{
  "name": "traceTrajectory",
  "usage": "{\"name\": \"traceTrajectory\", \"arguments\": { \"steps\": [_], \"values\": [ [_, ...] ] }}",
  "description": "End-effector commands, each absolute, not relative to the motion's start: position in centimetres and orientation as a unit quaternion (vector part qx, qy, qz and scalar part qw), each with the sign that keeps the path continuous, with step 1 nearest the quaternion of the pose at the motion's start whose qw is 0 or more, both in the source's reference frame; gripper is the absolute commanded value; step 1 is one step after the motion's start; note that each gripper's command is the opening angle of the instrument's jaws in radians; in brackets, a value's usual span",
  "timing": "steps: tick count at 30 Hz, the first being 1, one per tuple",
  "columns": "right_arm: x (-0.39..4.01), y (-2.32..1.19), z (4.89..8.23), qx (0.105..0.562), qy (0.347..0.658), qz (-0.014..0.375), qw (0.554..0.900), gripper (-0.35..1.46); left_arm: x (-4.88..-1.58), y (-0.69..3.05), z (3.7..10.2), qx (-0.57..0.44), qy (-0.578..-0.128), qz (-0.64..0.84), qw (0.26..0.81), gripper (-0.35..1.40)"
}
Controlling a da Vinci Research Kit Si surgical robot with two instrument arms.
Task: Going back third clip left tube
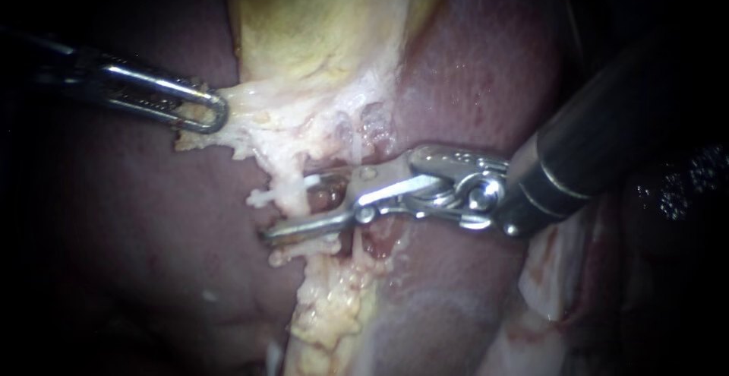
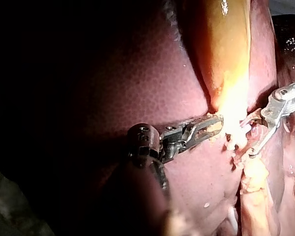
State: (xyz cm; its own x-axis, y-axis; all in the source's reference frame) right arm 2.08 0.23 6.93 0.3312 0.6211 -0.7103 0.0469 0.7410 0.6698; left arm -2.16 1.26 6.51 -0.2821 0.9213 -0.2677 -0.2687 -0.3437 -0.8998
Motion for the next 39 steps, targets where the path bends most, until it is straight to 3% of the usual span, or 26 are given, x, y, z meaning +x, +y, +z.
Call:
{"name": "traceTrajectory", "arguments": {
  "steps": [1,11,21,39],
  "values": [
    [2.05,0.23,6.91,0.296,0.550,0.182,0.759,0.50,-2.16,1.26,6.51,-0.423,-0.385,0.702,0.424,-0.35],
    [1.44,0.33,6.66,0.230,0.570,0.120,0.780,0.50,-2.16,1.26,6.50,-0.423,-0.385,0.702,0.424,-0.35],
    [0.85,0.36,6.38,0.211,0.577,0.089,0.784,0.50,-2.15,1.27,6.50,-0.423,-0.386,0.702,0.424,-0.35],
    [0.50,0.32,6.21,0.208,0.573,0.094,0.787,0.50,-2.17,1.27,6.50,-0.423,-0.385,0.702,0.424,-0.35]
  ]
}}
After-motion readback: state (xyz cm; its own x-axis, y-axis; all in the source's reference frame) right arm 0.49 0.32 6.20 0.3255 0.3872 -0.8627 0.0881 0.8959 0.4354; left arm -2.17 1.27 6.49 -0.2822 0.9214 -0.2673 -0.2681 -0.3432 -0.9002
